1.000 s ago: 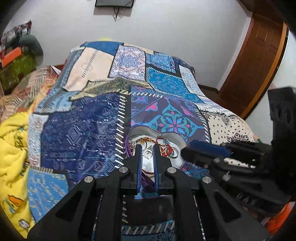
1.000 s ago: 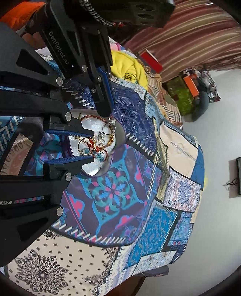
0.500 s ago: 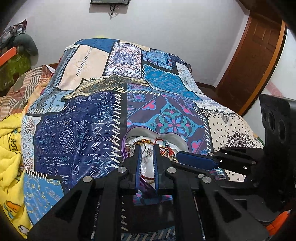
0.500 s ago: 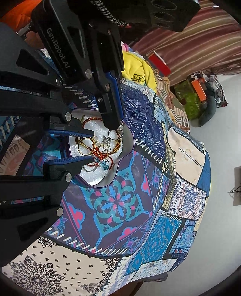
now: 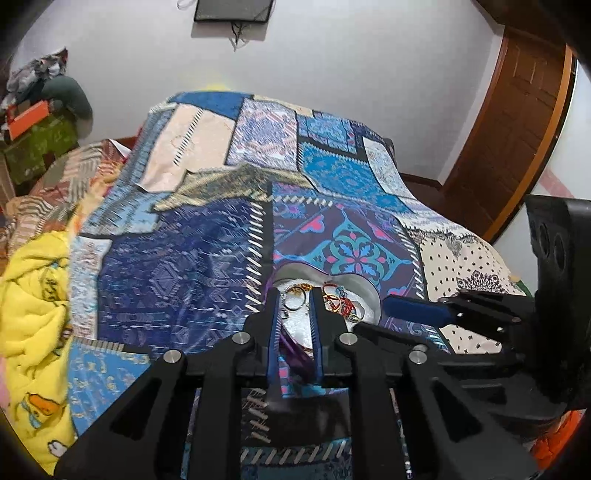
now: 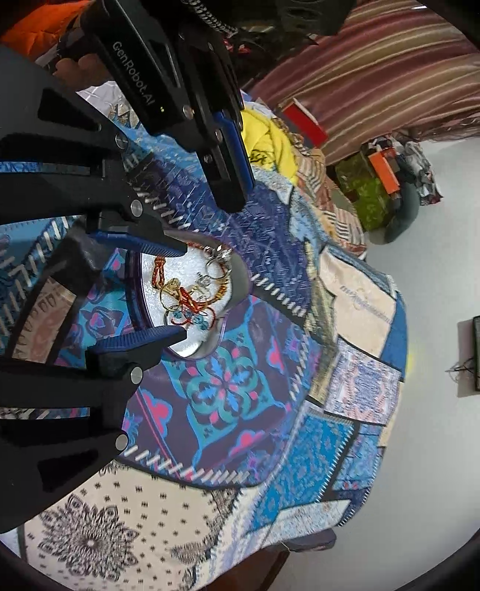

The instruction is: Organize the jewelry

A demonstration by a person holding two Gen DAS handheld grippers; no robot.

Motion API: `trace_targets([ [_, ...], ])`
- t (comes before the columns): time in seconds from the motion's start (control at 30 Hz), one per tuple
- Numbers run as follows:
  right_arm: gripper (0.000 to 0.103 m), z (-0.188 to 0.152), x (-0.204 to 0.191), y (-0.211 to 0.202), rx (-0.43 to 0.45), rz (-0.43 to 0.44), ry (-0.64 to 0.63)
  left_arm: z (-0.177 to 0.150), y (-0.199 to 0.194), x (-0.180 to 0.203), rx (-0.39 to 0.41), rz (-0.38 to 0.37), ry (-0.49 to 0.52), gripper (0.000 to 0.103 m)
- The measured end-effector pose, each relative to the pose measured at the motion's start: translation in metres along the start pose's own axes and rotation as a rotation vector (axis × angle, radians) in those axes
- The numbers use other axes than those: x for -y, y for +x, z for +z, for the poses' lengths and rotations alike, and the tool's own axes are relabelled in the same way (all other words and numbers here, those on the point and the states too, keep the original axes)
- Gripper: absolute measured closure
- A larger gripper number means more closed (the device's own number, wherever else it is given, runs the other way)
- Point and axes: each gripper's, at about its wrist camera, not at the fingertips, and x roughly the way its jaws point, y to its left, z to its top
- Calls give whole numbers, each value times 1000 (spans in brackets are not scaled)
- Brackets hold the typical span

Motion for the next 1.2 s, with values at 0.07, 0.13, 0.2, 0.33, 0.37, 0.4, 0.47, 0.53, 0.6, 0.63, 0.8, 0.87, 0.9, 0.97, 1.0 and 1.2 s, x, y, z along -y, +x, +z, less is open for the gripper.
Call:
trace_targets([
  [0.07,68,1,-3,-15,32,-9,0,1,-13,1,24,12,1,83],
  [0.13,68,3,-7,-32,69,-22,-2,3,-32,2,58,17,-4,82],
  [0.2,68,6,-11,-52,115,-35,1,4,-51,4,93,22,-8,82],
  [0.33,68,11,-21,-101,232,-57,4,9,-92,12,176,39,-3,79],
  [0.37,68,11,-23,-110,254,-61,4,10,-100,14,192,42,-1,79],
  [0.4,68,11,-28,-126,293,-66,2,10,-115,18,224,48,5,77],
  [0.47,68,10,-35,-151,358,-71,-1,10,-139,26,275,58,20,76],
  [0.53,68,8,-46,-182,439,-78,-6,9,-165,34,338,76,37,73],
  [0.6,68,4,-54,-204,498,-85,-15,6,-190,44,400,94,54,69],
  [0.63,68,1,-60,-216,533,-88,-21,5,-203,48,431,99,61,67],
  [0.8,50,-14,-80,-250,644,-122,-34,-8,-254,64,558,114,72,46],
  [0.87,39,-19,-84,-256,671,-141,-32,-14,-269,68,592,114,70,41],
  [0.9,29,-21,-86,-258,683,-152,-28,-16,-273,69,601,116,70,37],
  [0.97,19,-24,-86,-259,697,-173,-17,-21,-281,73,620,132,70,26],
  [1.0,16,-26,-87,-260,706,-186,-13,-25,-286,75,635,143,73,19],
  [1.2,1,-35,-92,-266,733,-248,-11,-36,-296,83,675,190,79,3],
])
